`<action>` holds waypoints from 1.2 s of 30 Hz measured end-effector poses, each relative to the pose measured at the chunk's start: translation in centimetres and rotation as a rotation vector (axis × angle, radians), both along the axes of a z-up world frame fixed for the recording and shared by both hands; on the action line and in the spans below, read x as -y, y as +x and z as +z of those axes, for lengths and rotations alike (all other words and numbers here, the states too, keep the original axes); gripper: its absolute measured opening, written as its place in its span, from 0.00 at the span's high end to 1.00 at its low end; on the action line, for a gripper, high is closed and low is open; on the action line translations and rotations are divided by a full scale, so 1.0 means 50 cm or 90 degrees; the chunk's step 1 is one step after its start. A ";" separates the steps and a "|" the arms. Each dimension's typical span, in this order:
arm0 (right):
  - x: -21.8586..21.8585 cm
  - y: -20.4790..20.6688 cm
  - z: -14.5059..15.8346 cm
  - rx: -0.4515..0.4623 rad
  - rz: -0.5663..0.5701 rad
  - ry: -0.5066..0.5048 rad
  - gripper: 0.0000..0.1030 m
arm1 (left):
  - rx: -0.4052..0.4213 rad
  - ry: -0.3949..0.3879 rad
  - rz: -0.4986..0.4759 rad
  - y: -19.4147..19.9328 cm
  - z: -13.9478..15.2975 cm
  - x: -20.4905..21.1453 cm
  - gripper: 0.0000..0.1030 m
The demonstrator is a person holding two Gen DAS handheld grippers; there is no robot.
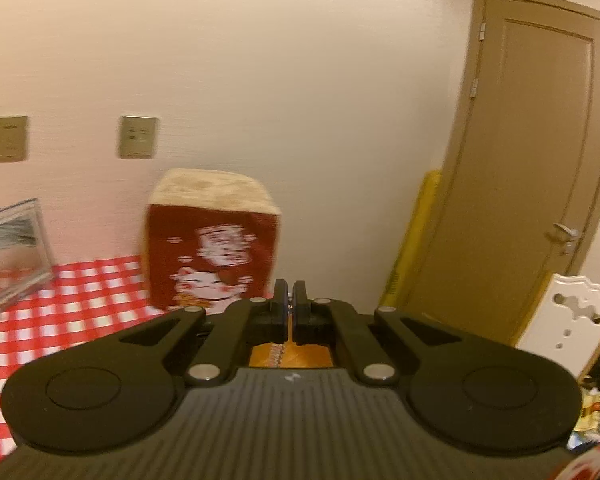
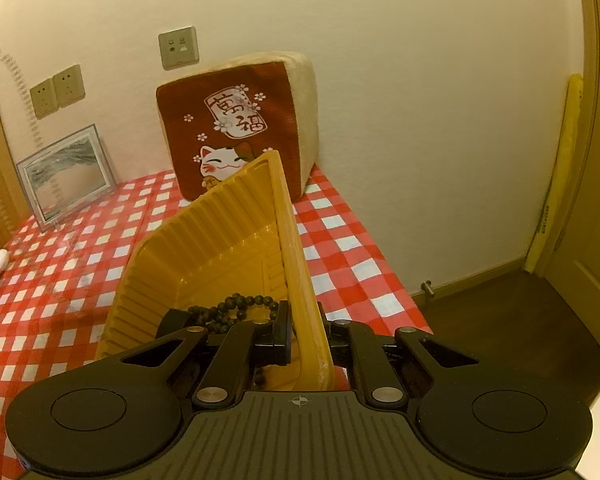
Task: Organize jewelry
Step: 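Carry the pearl strand into the orange tray and open the left gripper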
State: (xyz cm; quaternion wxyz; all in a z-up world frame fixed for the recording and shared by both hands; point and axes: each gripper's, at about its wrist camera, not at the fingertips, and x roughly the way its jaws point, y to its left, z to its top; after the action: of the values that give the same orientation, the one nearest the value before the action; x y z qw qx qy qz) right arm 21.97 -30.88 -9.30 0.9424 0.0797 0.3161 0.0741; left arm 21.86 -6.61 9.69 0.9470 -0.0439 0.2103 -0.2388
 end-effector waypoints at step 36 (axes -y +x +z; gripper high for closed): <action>-0.002 0.018 -0.010 -0.008 0.012 0.014 0.92 | -0.196 0.040 0.042 0.092 -0.196 0.039 0.67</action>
State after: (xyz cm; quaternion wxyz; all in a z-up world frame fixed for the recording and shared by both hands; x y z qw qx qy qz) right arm 22.88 -30.80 -9.83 0.9389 0.0873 0.3217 0.0857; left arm 26.46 -8.56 -0.13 0.9120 -0.0573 0.3585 -0.1910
